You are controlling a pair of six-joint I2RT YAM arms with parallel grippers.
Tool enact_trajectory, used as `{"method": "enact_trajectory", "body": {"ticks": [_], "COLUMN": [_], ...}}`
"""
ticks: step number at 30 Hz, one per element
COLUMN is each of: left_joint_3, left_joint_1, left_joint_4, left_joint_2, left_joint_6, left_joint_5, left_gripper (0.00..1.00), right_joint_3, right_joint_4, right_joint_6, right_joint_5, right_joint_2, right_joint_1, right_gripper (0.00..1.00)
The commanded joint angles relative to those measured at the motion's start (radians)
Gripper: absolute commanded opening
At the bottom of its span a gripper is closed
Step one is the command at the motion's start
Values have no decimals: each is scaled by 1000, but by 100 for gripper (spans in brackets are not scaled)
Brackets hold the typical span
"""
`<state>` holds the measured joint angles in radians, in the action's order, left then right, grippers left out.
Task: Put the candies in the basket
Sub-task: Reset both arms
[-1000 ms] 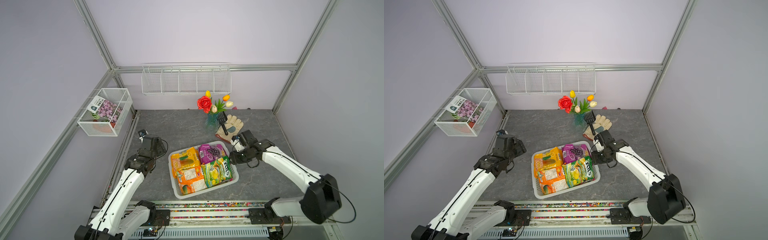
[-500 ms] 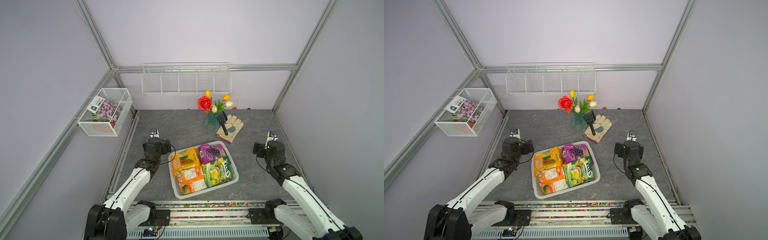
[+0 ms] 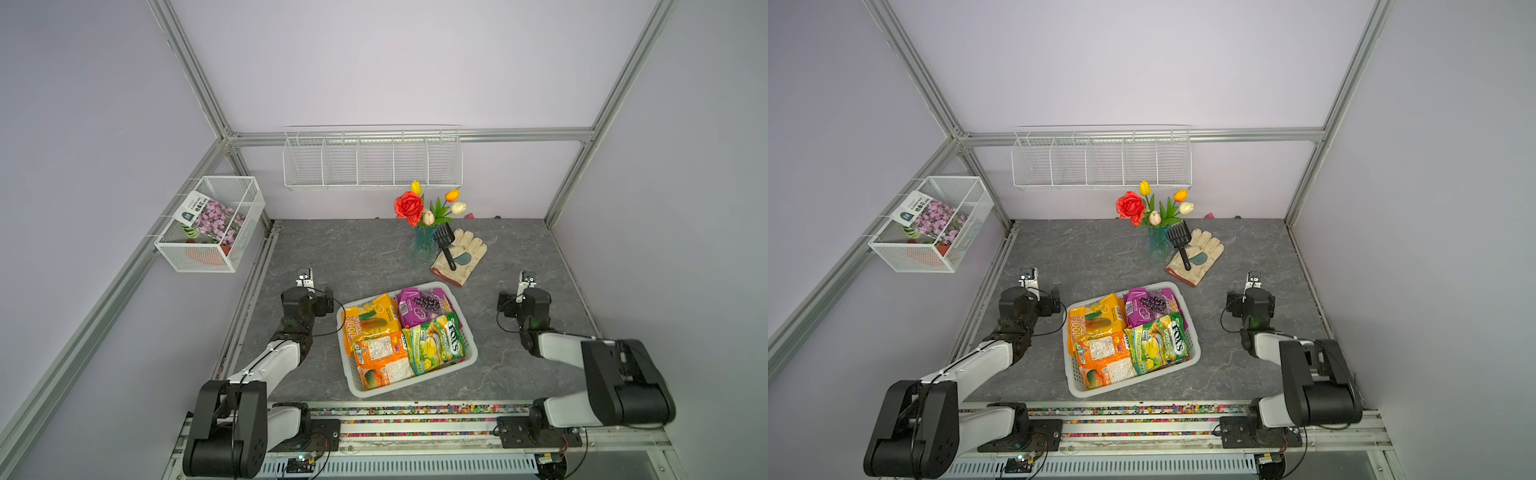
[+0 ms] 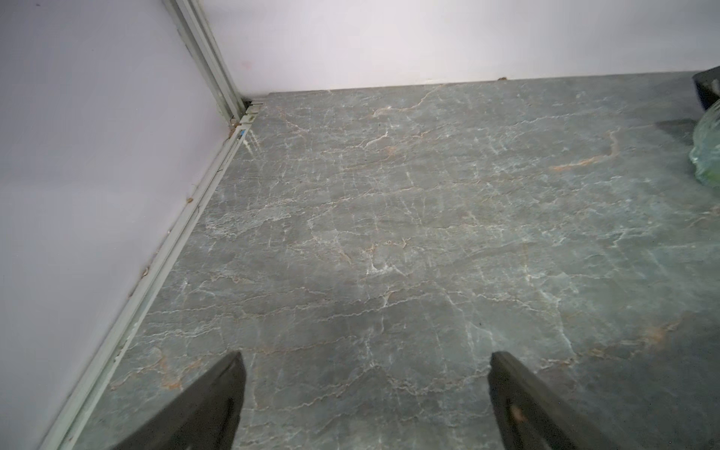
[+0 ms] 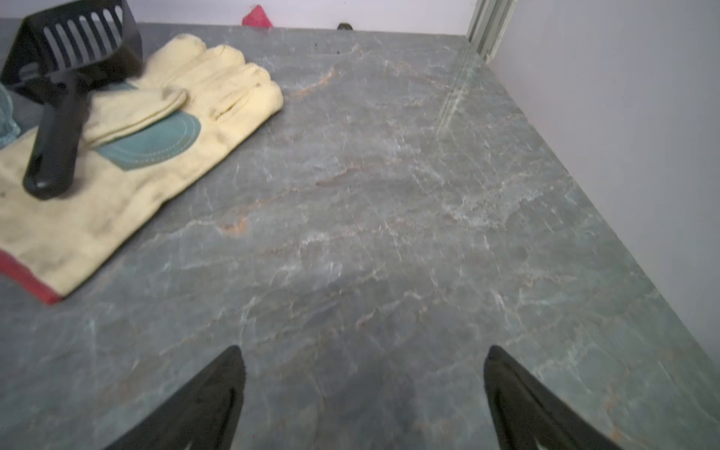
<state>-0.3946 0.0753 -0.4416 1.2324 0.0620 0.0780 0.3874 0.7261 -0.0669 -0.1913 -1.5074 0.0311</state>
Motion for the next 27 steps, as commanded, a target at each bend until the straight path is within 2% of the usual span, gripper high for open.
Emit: {"method": "enact_trajectory", "body": {"ticks": [1,3,4,8,9,10,14,21,27], "left_joint_3": [23,3,7,-30,-2,19,39,29,21], "left_joint_1": [-59,-73,-73,-78,-78,-78,-83,-103,-103], "left_joint_4": [-185,-180,-211,-208,-295,-360,-484,-454,-442], "left_joint_2": [59,85,96,139,153,178,282,275,277], "left_joint_6": [-22,17,35,4,-7,-12,-89,-100,-106], "left_joint_5": [-171,-239,-260,-238,-253,-245,-76,-111,-99], "left_gripper": [100,99,100,100,100,100,100,100,100], "right_joint_3": [-42,-28,-24,-19,-18,-23,-11,24,23], "right_joint_4": [232,142,159,142,136,152,125,63,63], "right_joint_6": [88,90,88,89,90,92,84,39,40], "right_joint_5": [157,168,164,176,174,179,155,87,85], "right_joint_2": [-39,1,-15,-8,-7,-13,-10,-11,-9], "right_joint_1": [14,14,12,14,12,13,13,10,11], "right_gripper": [98,98,98,99,99,99,99,99,99]}}
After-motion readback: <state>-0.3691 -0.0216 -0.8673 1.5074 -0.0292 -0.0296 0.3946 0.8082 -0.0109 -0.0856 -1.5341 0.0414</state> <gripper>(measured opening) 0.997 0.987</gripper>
